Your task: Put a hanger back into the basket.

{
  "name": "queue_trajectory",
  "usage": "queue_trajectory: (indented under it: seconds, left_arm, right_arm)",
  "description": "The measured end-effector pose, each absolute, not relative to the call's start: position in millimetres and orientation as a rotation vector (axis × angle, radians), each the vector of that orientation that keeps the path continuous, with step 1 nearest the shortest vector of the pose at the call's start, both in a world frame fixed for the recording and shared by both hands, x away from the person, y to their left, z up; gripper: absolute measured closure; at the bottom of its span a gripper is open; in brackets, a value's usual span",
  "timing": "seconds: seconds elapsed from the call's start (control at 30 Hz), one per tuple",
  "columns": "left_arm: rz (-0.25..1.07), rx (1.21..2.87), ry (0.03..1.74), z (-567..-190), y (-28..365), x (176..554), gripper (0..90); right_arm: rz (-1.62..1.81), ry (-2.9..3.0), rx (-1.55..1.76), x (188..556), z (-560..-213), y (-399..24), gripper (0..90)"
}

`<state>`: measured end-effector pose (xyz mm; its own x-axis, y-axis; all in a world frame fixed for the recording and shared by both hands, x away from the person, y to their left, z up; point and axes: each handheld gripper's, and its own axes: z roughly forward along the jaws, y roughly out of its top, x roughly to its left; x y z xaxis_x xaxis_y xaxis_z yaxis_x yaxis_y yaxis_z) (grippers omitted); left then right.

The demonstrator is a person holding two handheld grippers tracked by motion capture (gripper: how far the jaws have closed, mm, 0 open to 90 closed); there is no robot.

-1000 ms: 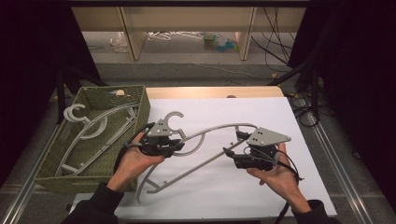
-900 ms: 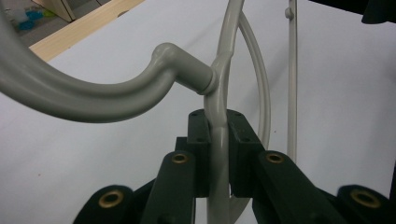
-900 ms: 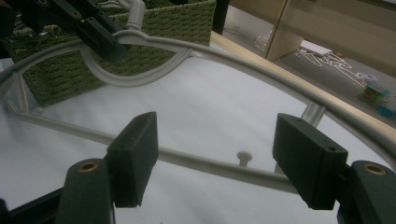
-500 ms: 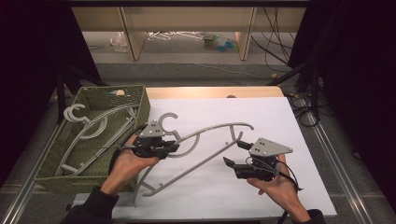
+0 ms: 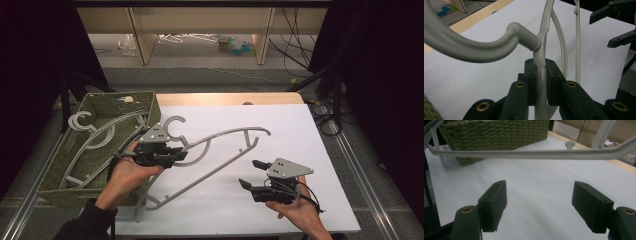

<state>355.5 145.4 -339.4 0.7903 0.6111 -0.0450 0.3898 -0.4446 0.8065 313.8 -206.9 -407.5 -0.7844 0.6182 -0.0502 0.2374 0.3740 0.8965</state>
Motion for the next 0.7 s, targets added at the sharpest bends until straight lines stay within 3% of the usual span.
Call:
queue_trajectory:
  seconds: [0.03, 0.07, 0.1, 0.13, 0.17, 0.43, 0.7]
  left_arm:
    - [0.312, 2.085, 0.744, -337.3, 148.2, 355.3, 80.8]
    - [0.483, 2.105, 0.667, -332.2, 156.9, 362.3, 80.8]
    - [0.647, 2.101, 0.714, -327.1, 164.4, 362.5, 80.8]
    - [0.498, 2.103, 0.660, -326.9, 165.9, 362.9, 80.9]
    - [0.295, 2.024, 0.763, -325.0, 165.8, 353.0, 80.9]
    - [0.443, 2.053, 0.785, -295.1, 202.8, 353.8, 80.8]
    - [0.507, 2.053, 0.842, -287.1, 233.7, 362.6, 80.9]
  right_arm:
    - [1.374, 2.264, 0.752, 313.4, -408.1, -209.0, 28.8]
    - [1.374, 2.264, 0.752, 313.4, -408.1, -209.0, 28.8]
    - [1.376, 2.265, 0.761, 313.1, -408.4, -209.9, 28.8]
    - [1.374, 2.263, 0.768, 312.8, -409.4, -211.3, 28.8]
    - [1.380, 2.253, 0.765, 313.2, -410.7, -211.2, 28.8]
    - [1.362, 2.279, 0.779, 312.4, -413.5, -212.9, 28.8]
    - [1.357, 2.287, 0.786, 313.1, -415.7, -213.6, 28.5]
